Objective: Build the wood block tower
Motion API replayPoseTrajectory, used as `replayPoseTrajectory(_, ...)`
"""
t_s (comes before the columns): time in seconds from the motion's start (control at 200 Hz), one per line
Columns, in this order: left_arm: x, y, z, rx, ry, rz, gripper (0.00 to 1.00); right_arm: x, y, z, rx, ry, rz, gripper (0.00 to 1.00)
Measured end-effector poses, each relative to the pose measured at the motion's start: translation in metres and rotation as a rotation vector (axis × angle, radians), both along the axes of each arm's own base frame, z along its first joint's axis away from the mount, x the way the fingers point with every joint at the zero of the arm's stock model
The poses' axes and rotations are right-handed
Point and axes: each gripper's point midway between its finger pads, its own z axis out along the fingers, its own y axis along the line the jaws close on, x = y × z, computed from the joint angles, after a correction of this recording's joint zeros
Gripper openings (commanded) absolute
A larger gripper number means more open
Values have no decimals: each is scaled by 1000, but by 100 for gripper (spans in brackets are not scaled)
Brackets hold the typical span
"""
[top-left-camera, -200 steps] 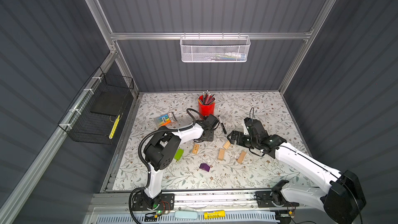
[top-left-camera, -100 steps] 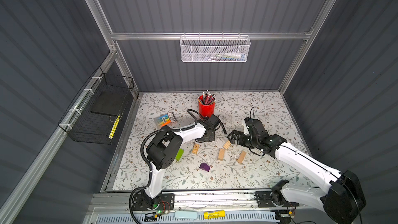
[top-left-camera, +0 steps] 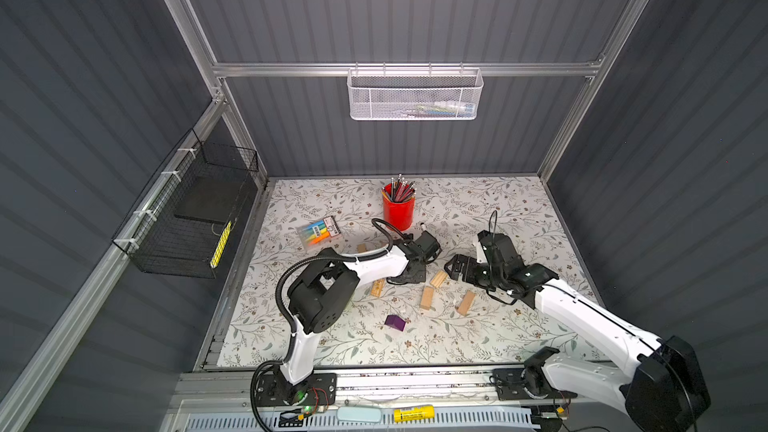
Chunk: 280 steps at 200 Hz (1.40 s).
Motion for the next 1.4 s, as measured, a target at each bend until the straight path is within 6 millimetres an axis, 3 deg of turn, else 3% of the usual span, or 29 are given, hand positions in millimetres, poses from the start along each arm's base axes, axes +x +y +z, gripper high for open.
replayPoseTrajectory(0.255,-16,-7,-1,12,4,20,16,0,-5,6,21,-16,-12,99)
replayPoseTrajectory(0.49,-23,-10,1,22,13,38,24,0,-6,5,25,-11,-16,99)
replayPoseTrajectory(1.401,-19,-19,11,-2,5,42,40,-2,-6,10,42,-19,-7,99)
